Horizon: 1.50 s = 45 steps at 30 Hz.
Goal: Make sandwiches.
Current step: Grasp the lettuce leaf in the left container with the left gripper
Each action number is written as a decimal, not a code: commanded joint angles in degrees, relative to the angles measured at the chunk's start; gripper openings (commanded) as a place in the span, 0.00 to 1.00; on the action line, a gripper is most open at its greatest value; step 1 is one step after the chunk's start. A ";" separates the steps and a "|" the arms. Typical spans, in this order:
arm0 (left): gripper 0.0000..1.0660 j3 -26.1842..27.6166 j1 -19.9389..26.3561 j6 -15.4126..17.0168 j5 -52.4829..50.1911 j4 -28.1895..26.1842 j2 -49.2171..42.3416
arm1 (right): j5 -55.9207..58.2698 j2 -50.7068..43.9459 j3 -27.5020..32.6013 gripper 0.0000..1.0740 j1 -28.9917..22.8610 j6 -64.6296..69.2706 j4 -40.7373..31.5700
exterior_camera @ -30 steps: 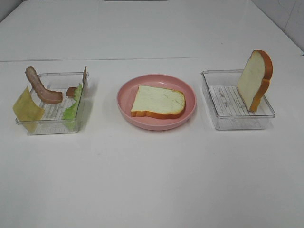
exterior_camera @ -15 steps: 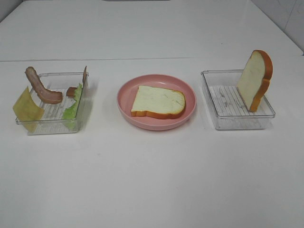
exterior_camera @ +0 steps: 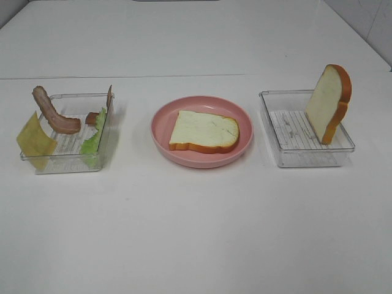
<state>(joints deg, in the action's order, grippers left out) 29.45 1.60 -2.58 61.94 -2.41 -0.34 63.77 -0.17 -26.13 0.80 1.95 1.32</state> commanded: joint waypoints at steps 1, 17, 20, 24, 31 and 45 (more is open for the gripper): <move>0.94 0.00 0.00 0.29 -0.29 0.69 -0.69 | -0.69 -1.95 0.17 0.88 0.11 -1.95 -0.80; 0.94 0.17 0.00 0.29 -0.11 1.03 2.35 | -0.80 -1.95 0.17 0.88 0.11 -1.49 -0.80; 0.94 1.89 0.00 0.29 2.52 0.97 7.45 | -0.80 -1.95 0.17 0.88 0.11 -1.49 -0.80; 0.94 7.85 0.00 0.29 8.71 0.86 21.31 | -0.80 -1.95 0.17 0.87 0.11 -1.49 -0.80; 0.94 17.25 -0.69 0.23 12.83 0.80 39.48 | -0.80 -1.95 0.17 0.87 0.11 -1.49 -0.80; 0.94 46.12 -1.32 3.09 13.46 0.69 76.20 | -0.80 -1.95 0.17 0.87 0.11 -1.49 -0.80</move>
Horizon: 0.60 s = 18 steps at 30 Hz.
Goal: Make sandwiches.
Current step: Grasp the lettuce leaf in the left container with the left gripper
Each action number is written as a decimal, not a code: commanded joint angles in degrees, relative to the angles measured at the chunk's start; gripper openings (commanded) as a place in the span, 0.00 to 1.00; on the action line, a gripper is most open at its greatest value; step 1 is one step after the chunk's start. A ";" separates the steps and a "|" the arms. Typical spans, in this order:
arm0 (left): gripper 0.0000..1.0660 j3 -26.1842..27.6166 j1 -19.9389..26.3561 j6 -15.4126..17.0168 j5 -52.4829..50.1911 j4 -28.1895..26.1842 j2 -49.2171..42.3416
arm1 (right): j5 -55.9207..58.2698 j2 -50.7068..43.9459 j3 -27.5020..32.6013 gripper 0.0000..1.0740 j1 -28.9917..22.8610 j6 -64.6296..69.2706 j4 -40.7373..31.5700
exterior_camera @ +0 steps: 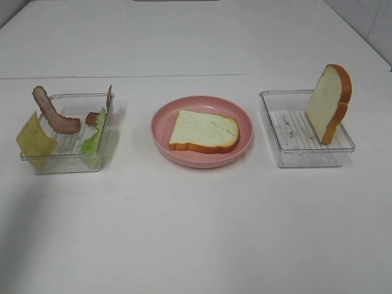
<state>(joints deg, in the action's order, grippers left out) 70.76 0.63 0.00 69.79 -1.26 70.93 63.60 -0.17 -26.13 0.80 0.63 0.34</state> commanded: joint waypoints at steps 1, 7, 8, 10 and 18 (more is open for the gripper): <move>0.94 6.42 -0.34 0.52 5.67 -0.46 7.45 | -0.63 -1.95 0.17 0.87 0.11 -0.17 0.17; 0.94 15.70 -3.67 1.95 5.67 0.46 20.23 | -0.63 -1.95 0.17 0.87 0.11 -0.17 0.17; 0.94 15.70 -3.67 1.95 5.67 0.46 20.23 | -0.63 -1.95 0.17 0.87 0.11 -0.17 0.17; 0.94 18.56 -7.33 3.90 5.67 0.74 26.53 | -0.63 -1.95 0.17 0.87 0.11 -0.17 0.17; 0.94 24.98 -14.44 5.73 5.67 0.52 41.25 | -0.63 -1.95 0.17 0.87 0.11 -0.17 0.17</move>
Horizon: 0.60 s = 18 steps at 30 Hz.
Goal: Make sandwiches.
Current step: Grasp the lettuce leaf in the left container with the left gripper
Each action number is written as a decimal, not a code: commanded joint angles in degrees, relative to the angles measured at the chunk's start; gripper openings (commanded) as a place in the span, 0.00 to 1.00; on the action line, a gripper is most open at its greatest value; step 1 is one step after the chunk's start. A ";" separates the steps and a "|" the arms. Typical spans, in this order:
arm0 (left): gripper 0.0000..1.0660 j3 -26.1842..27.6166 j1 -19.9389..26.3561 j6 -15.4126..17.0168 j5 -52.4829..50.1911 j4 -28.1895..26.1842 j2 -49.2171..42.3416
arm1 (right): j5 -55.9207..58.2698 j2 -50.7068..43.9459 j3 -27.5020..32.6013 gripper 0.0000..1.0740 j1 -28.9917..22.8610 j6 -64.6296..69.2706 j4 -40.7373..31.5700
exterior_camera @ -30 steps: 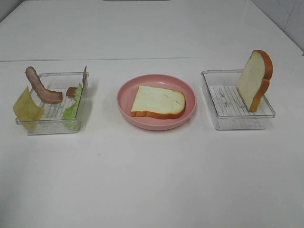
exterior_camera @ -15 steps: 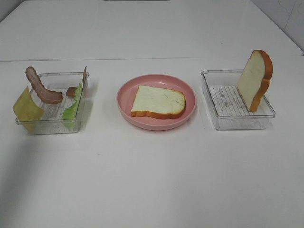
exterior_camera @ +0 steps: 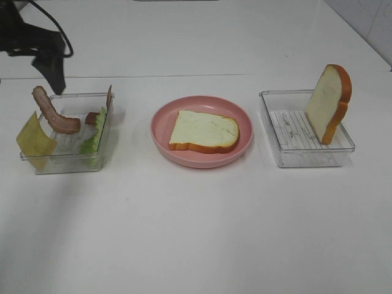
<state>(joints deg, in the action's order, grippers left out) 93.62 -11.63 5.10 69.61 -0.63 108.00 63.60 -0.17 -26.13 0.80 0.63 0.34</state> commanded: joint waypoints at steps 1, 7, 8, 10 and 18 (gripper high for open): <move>0.94 2.86 -2.92 0.80 5.84 -0.11 5.39 | -0.63 -1.95 0.17 0.87 0.11 -0.17 0.17; 0.94 7.22 -6.02 1.20 5.39 -0.11 11.23 | -0.63 -1.95 0.17 0.87 0.11 -0.17 0.17; 0.94 8.82 -6.70 1.32 5.39 -0.11 13.35 | -0.63 -1.95 0.17 0.87 0.11 -0.17 0.17; 0.94 9.68 -6.99 1.32 5.39 -0.11 14.32 | -0.63 -1.95 0.17 0.87 0.11 -0.17 0.17; 0.94 12.49 -8.02 1.32 4.76 -0.11 19.48 | -0.63 -1.95 0.17 0.87 0.11 -0.17 0.17</move>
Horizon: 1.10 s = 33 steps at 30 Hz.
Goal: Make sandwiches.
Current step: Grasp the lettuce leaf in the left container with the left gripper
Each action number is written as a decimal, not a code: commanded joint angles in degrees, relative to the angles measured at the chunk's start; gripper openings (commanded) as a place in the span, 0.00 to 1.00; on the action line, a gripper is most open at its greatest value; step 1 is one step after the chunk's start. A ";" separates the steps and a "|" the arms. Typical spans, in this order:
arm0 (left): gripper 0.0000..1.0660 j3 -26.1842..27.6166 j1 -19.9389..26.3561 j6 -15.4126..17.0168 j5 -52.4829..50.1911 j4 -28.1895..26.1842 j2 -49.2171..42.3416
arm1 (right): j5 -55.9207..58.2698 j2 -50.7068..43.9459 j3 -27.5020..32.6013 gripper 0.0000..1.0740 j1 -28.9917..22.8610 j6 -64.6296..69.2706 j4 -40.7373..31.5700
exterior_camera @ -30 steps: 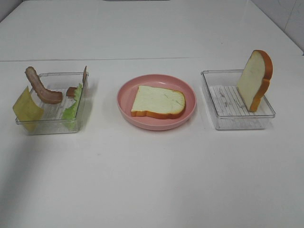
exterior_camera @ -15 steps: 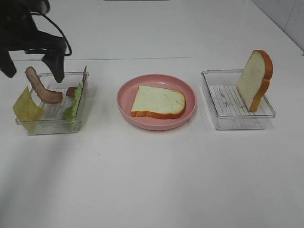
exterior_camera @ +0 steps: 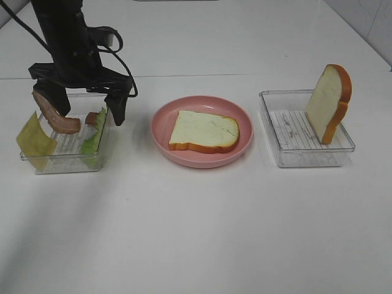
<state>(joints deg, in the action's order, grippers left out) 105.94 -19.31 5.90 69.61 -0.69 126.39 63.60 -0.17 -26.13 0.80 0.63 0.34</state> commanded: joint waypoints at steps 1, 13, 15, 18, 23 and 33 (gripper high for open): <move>0.94 0.17 -0.34 0.46 4.70 -0.06 1.32 | -0.63 -1.95 0.17 0.87 0.11 -0.17 0.17; 0.84 0.17 -0.34 -0.29 3.67 -0.06 2.18 | -0.63 -1.95 0.17 0.87 0.11 -0.17 0.17; 0.82 0.17 -0.34 -0.63 3.72 -0.34 2.58 | -0.63 -1.95 0.17 0.87 0.11 -0.17 0.17; 0.77 0.06 -0.34 -1.32 3.44 -0.57 2.52 | -0.63 -1.95 0.17 0.87 0.11 -0.17 0.17; 0.65 0.06 -0.34 -1.32 3.32 -0.52 2.52 | -0.63 -1.95 0.17 0.87 0.11 -0.17 0.17; 0.12 0.06 -0.34 -1.20 2.23 -0.29 2.46 | -0.63 -1.95 0.17 0.87 0.11 -0.17 0.17</move>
<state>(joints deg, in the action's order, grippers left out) 106.00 -19.31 4.58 69.67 -0.97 128.51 63.54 -0.17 -26.13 0.80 0.63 0.00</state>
